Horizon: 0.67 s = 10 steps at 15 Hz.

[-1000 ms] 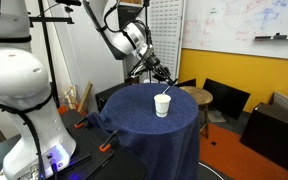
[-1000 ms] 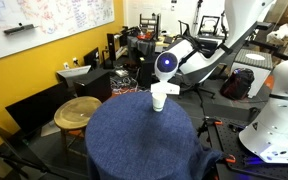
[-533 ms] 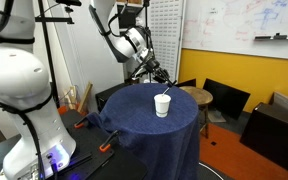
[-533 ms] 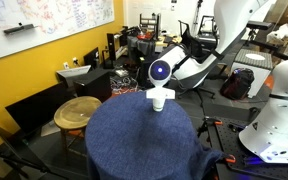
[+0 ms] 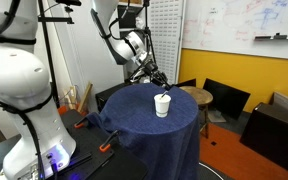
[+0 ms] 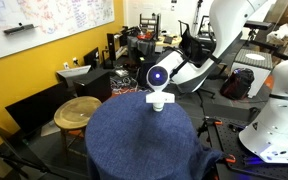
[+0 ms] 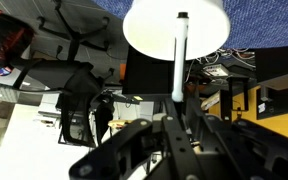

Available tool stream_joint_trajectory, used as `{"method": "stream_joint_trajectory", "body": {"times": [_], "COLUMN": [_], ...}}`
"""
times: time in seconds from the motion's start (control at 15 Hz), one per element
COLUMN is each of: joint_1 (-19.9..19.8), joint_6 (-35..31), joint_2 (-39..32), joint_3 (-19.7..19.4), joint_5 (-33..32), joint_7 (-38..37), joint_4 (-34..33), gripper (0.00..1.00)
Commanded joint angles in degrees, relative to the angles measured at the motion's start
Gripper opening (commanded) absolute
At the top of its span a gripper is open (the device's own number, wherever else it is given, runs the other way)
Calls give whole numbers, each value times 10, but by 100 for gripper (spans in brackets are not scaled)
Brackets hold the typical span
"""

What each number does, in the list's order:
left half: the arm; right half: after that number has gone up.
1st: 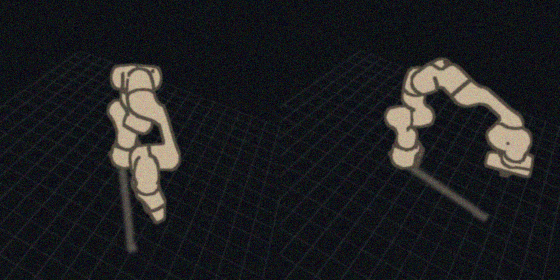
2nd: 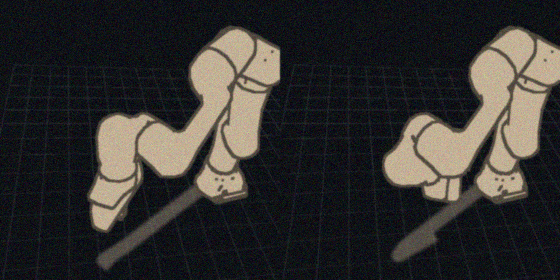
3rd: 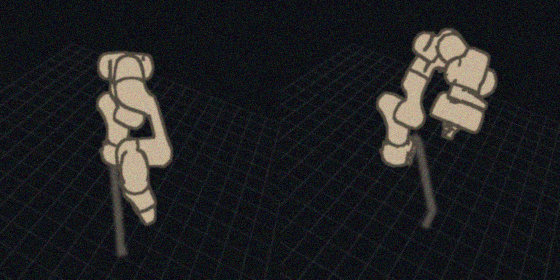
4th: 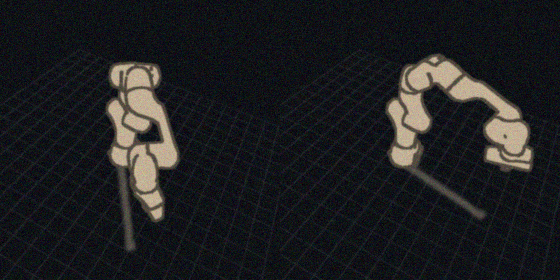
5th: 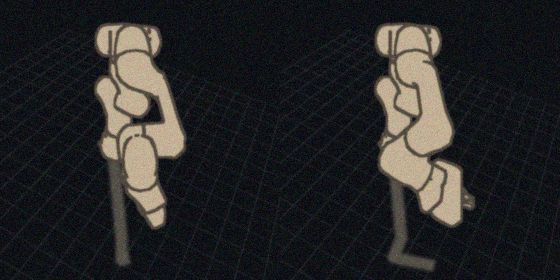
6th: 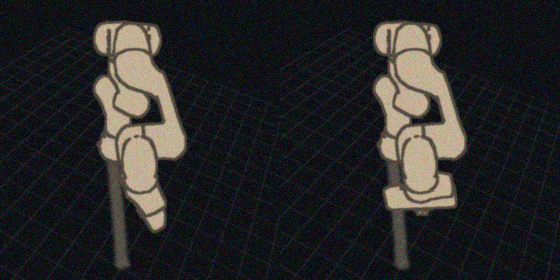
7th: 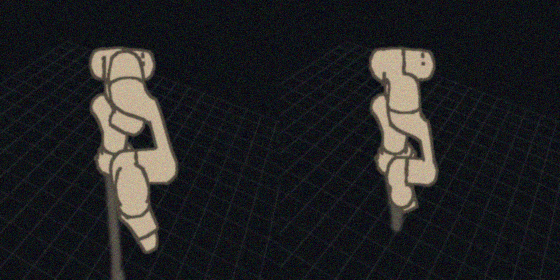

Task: Pick the marker and put it in the cup

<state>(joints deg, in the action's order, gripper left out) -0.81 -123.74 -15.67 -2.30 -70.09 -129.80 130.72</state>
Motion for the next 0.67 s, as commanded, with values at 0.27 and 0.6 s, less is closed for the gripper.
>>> {"method": "stream_joint_trajectory", "body": {"times": [0.27,0.6], "joint_1": [6,8], "joint_6": [36,43], "joint_2": [11,24], "joint_3": [6,6], "joint_5": [17,11], "joint_7": [-3,-12], "joint_4": [-1,4], "gripper": [82,100]}}
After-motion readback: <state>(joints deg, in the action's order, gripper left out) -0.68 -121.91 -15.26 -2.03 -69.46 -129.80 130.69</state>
